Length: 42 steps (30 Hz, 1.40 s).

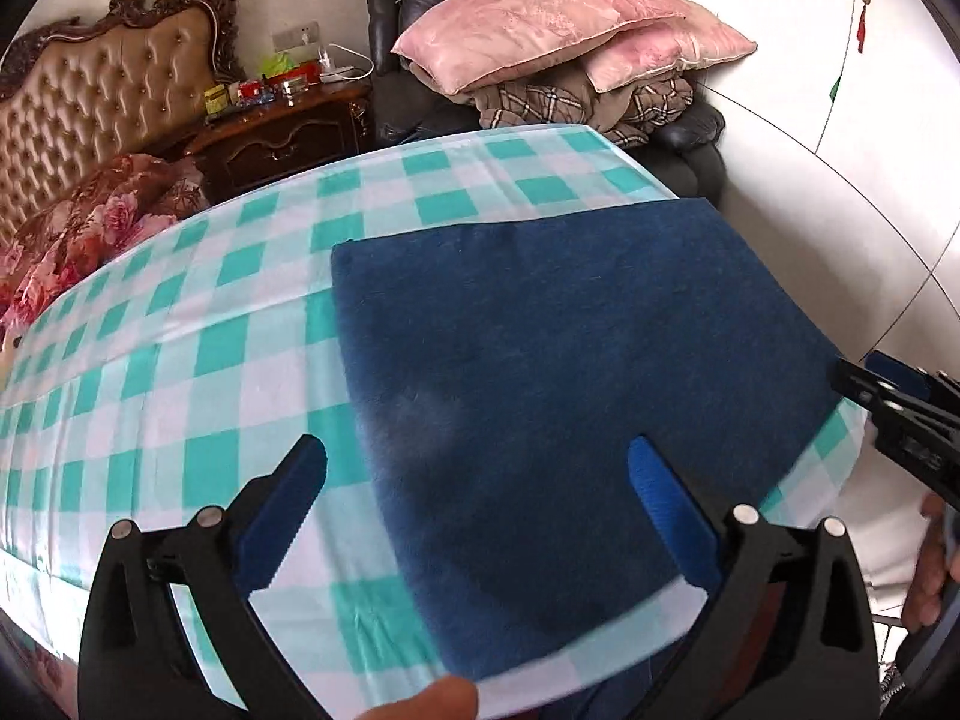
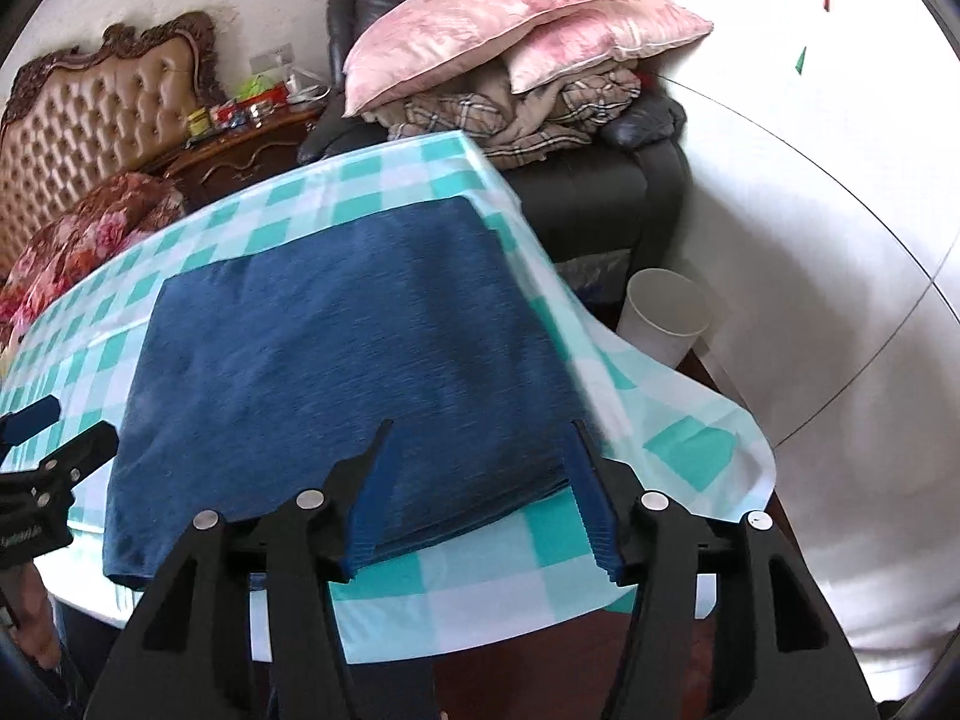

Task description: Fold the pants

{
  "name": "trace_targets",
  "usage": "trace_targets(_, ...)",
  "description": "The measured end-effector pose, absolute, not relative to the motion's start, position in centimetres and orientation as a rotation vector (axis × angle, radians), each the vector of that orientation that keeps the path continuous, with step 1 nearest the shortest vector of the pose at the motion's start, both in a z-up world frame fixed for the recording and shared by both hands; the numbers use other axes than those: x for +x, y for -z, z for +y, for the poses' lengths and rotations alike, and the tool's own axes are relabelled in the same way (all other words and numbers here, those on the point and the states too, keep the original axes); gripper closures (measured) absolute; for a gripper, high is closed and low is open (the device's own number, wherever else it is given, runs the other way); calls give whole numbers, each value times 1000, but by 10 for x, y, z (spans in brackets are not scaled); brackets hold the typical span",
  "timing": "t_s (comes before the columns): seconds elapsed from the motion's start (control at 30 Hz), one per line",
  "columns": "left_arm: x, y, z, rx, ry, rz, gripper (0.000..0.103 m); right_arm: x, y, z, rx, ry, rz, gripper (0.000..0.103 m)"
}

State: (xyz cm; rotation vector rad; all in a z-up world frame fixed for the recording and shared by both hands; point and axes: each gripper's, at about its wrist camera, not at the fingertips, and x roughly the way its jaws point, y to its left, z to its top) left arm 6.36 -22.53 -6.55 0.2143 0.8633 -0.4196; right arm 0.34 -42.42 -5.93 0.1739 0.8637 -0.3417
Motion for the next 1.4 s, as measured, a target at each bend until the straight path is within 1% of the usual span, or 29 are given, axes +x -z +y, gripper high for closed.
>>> trace_targets(0.07,56,60,-219,210,410,845,2,18,57,-417,122,339,867,43)
trace_targets(0.23,52,50,-207,222,359,819,2,78,51,-407,37,315,877,43)
trace_targets(0.33,56,48,-199,197,343,833,2,108,66,-409,-9,333,926,43)
trace_targets(0.43,58,46,-191,185,328,827,2,116,88,-422,-3,362,984,44)
trace_targets(0.47,58,46,-190,183,325,830,2,113,93,-430,21,366,988,43)
trace_targets(0.5,59,46,-189,181,325,831,2,109,96,-435,49,363,982,38)
trace_targets(0.57,59,47,-189,179,326,836,2,100,98,-440,65,377,977,32)
trace_targets(0.67,58,47,-191,187,338,839,2,86,97,-441,53,415,972,30)
trace_targets(0.8,54,45,-194,182,356,834,2,57,93,-451,71,487,975,29)
trace_targets(1.0,46,42,-199,180,381,829,2,9,65,-437,132,453,902,28)
trace_targets(1.4,28,34,-209,186,433,821,2,-29,37,-390,140,357,855,28)
